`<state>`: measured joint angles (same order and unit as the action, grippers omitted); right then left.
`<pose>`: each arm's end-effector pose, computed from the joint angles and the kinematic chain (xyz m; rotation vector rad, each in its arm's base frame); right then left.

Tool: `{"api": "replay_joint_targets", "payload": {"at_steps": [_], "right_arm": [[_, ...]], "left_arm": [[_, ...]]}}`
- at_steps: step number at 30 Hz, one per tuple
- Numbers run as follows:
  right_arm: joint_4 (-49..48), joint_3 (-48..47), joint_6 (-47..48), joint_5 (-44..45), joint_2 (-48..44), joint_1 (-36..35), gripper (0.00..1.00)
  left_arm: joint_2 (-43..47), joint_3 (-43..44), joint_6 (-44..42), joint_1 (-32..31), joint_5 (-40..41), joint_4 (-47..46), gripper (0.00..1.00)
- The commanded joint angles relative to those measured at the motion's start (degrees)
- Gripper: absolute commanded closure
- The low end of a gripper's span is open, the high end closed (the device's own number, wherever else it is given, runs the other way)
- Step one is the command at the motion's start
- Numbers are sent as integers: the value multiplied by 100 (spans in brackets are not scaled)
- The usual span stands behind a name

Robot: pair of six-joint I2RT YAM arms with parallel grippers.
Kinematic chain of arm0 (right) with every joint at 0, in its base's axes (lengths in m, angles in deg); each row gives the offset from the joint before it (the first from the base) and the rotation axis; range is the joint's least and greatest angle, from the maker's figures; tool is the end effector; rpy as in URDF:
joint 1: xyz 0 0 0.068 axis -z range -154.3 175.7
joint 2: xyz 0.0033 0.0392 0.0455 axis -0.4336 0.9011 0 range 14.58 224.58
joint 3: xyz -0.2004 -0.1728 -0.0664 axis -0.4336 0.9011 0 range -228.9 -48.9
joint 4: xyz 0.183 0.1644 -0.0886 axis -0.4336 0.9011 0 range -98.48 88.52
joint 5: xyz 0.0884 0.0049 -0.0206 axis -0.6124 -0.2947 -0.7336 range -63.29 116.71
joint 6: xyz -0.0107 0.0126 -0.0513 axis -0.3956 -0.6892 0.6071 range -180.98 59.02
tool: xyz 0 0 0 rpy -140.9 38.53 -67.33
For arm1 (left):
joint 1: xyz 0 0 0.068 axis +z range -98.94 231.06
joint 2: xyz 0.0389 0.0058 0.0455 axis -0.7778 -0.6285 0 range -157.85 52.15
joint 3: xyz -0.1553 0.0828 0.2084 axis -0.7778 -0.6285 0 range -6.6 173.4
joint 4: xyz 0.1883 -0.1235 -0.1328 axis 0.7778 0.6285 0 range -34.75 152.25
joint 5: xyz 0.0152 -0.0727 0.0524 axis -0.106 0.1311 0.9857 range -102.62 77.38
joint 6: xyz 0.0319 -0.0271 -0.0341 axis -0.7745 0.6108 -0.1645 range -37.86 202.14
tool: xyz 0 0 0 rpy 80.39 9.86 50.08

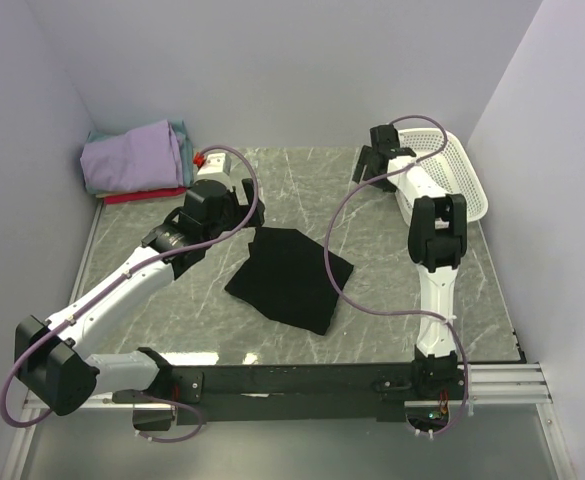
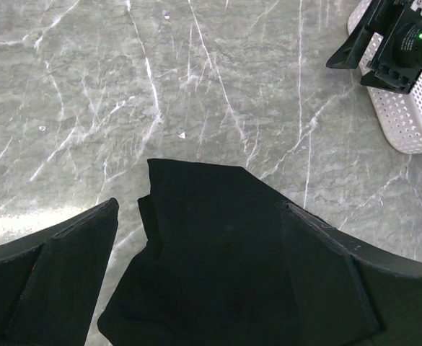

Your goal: Fold and stack the t-shirts

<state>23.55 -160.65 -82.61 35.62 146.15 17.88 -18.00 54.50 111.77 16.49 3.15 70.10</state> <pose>0.5094 0.0643 0.1985 0.3615 2.4343 0.0307 0.2366 -0.1511 0.3386 -0.0934 1.9975 -0.4550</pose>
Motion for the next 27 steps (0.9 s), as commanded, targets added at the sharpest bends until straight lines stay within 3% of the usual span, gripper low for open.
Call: {"api": "replay_joint_targets", "payload": {"at_steps": [1,15,21,27], "right_arm": [[233,-514,-61,331,158,174,13],[-39,-902,79,199,273,324,9],[-451,221,492,-755,-701,88,11],[-276,1443,896,-1444,-2195,-685,12]], "left_arm": [[28,209,-45,11,-65,-96,1],[37,157,-45,20,5,-53,1],[-209,104,139,38,373,263,1],[-385,113,860,292,1191,782,0]]}}
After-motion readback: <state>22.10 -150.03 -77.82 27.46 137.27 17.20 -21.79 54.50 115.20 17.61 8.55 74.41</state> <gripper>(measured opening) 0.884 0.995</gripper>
